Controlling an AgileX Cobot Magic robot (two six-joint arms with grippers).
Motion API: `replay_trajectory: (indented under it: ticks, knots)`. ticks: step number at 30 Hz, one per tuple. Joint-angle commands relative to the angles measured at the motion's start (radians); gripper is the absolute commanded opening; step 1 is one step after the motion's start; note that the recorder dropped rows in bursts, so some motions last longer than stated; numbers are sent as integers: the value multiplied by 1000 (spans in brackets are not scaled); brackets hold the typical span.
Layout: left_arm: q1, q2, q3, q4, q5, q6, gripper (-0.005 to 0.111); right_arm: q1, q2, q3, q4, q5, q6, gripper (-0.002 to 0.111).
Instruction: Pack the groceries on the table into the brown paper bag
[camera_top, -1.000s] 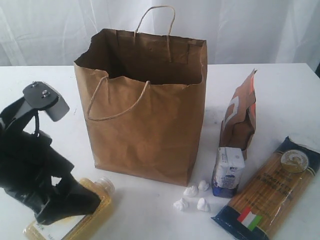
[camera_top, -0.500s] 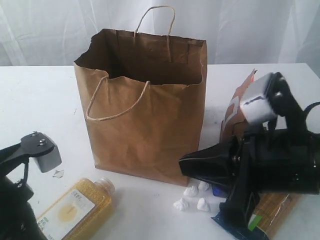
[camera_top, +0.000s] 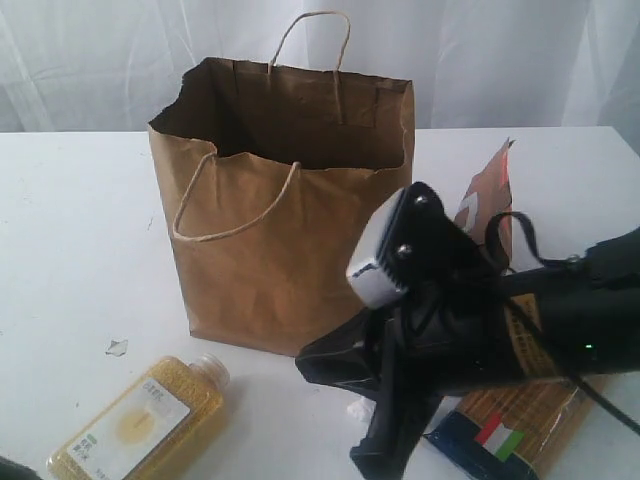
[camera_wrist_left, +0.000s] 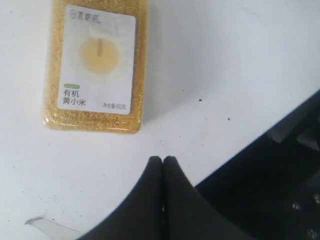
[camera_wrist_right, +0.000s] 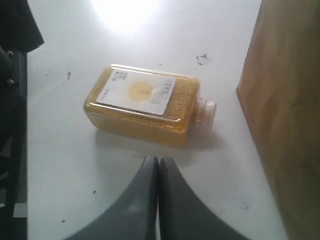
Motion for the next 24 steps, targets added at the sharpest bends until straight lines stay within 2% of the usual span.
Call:
replay_trajectory:
  ticks: [1, 4, 9, 11, 15, 20, 24]
  knots:
    - [-1, -53, 145, -1, -108, -138, 0, 63, 89, -25, 2, 121, -53, 0]
    - [-1, -62, 218, -6, -215, -197, 0, 85, 153, -48, 2, 138, -69, 0]
    - [-1, -62, 232, -1, -313, -292, 0, 96, 235, -104, 2, 161, -99, 0]
    - [-1, -62, 235, 63, -350, -345, 0, 96, 282, -148, 2, 171, -123, 0]
    - [-1, -62, 291, 136, -380, -492, 0, 96, 355, -197, 2, 133, -139, 0]
    - [-1, -62, 303, 136, -385, -490, 0, 107, 366, -192, 2, 105, -159, 0]
    - [-1, -62, 303, 134, -377, -490, 0, 192, 366, -192, 2, 109, -163, 0]
